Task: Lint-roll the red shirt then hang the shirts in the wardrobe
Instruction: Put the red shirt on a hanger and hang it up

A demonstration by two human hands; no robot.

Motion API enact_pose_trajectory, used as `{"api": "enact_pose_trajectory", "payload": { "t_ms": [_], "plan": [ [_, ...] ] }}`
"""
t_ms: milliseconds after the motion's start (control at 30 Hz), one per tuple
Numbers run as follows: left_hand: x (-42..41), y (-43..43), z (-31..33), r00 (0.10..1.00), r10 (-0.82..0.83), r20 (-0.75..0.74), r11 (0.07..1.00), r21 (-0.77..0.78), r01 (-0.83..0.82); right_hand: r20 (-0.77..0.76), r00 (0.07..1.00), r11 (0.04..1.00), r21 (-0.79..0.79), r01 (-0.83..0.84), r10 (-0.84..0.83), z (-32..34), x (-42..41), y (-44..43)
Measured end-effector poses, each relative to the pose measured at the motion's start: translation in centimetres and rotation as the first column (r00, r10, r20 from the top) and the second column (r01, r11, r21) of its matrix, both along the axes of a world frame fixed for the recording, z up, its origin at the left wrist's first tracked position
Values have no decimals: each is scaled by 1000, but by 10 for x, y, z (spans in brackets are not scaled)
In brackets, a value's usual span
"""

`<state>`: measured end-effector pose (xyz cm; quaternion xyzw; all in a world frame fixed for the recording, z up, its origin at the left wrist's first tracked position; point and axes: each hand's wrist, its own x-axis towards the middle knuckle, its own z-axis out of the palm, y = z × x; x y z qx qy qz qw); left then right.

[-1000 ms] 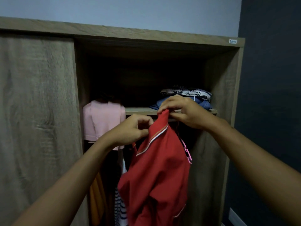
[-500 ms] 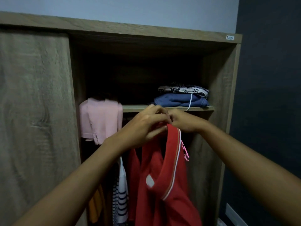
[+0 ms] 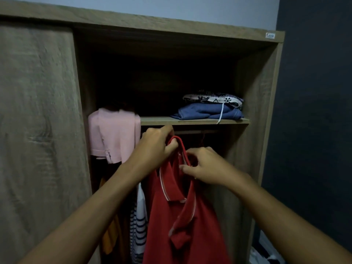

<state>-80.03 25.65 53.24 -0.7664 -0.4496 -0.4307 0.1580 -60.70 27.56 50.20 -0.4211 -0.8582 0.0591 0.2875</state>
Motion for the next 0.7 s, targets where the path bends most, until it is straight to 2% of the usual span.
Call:
{"api": "enact_pose_trajectory", "payload": {
  "t_ms": [33, 100, 167, 233, 300, 367, 433, 533, 633, 700],
  "plan": [
    [-1, -1, -3, 998, 33, -47, 999, 44, -31, -5, 1000, 998, 53, 30, -30, -6, -2, 4],
    [-9, -1, -15, 975, 132, -176, 988, 104, -115, -122, 991, 994, 93, 64, -52, -8, 2, 10],
    [-21, 4, -34, 942, 174, -288, 984, 9, -179, -243, 970, 993, 105, 53, -26, -6, 8, 12],
    [-33, 12, -56, 933, 144, -329, 966, -156, -204, -294, 956, 992, 126, 20, 18, -10, 11, 14],
    [-42, 18, -72, 960, 113, -256, 941, -282, -186, -307, 951, 989, 149, 10, 37, -18, 14, 20],
    [-50, 22, -79, 990, 105, -93, 924, -359, -131, -273, 962, 995, 96, 29, -2, -29, 19, 33],
    [-52, 25, -79, 990, 127, 59, 905, -416, -91, -230, 972, 998, -59, 29, -42, -41, 24, 50],
    [-47, 32, -77, 957, 177, 230, 847, -531, -29, -238, 971, 957, -281, -77, 8, -60, 26, 76],
    [-43, 38, -76, 937, 196, 288, 817, -576, 6, -238, 966, 891, -411, -195, 102, -70, 26, 91],
    [-44, 45, -77, 933, 212, 289, 835, -550, -19, -229, 968, 870, -452, -198, 102, -72, 22, 100]
  ]
}}
